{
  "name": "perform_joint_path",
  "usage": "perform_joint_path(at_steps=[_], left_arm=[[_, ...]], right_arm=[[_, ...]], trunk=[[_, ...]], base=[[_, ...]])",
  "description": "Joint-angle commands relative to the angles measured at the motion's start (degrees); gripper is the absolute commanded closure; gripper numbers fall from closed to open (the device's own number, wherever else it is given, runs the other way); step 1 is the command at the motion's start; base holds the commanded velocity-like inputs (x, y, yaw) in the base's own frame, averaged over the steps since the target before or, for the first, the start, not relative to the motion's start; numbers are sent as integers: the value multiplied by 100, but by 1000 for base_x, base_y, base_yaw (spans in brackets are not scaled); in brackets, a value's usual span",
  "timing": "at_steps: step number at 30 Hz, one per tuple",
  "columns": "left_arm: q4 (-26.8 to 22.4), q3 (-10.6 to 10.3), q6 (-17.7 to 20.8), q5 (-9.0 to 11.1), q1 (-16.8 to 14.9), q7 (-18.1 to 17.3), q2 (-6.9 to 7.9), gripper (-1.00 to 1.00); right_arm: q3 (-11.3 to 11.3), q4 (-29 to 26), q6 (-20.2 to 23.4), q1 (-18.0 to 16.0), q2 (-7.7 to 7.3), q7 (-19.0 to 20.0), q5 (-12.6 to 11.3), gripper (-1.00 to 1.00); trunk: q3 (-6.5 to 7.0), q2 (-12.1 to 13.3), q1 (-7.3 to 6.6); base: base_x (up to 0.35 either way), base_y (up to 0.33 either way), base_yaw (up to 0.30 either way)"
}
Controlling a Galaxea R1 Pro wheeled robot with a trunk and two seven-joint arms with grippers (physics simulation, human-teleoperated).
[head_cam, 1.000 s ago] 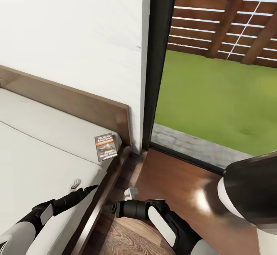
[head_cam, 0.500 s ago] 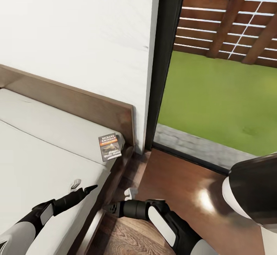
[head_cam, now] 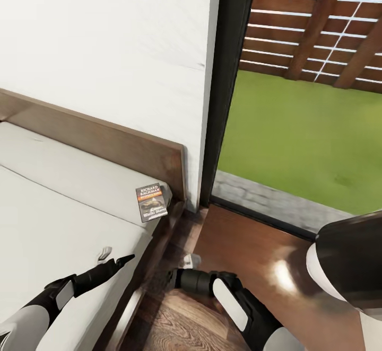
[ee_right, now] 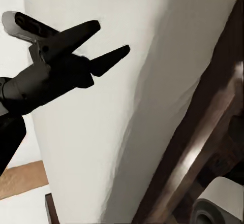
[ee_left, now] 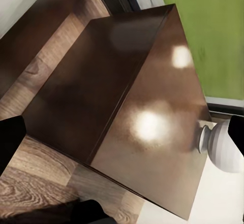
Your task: In the bedroom, move the book from the bed onto either nightstand, and place the two sandals side by side next to the bed.
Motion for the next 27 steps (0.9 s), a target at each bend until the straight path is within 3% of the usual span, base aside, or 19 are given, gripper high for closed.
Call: perform_joint_path(at_steps=[1,2,5,7,15,20,23,26,27], left_arm=[[2,-17,59,55,-2,-9,2,-100],[1,-17,59,55,-1,-9,2,-100],[1,-17,59,55,-1,-9,2,-100],[3,-17,59,55,-2,-9,2,-100],[10,-23,59,56,-2,-9,-2,-100],[10,-24,59,56,-1,-9,-19,-100],[10,-19,59,51,-3,-9,-61,-100],[10,-18,59,48,-2,-9,-76,-100],[10,-18,59,48,1,-9,-82,-100]], right_arm=[[-365,4,28,-3,1,-1,-30,-100],[-548,6,26,-3,1,-2,-33,-100],[-1514,23,20,-3,0,-2,-35,-100],[-1850,35,19,-3,1,2,-40,-100],[-2210,25,-93,-3,5,5,-43,-100],[-2389,61,-693,-3,9,5,-45,-100],[-2401,65,-799,-4,9,5,-94,-100],[-2406,65,-826,-3,9,5,-319,-100],[-2408,62,-825,-3,9,5,-817,-100]], trunk=[[-4,-2,0],[-4,-2,0],[-4,-2,0],[-4,-2,0],[-4,-2,0],[-4,-2,0],[-4,-2,0],[-4,-2,0],[-4,-2,0]], base=[[0,0,0],[0,0,0],[0,0,0],[0,0,0],[0,0,0],[0,0,0],[0,0,0],[0,0,0],[0,0,0]])
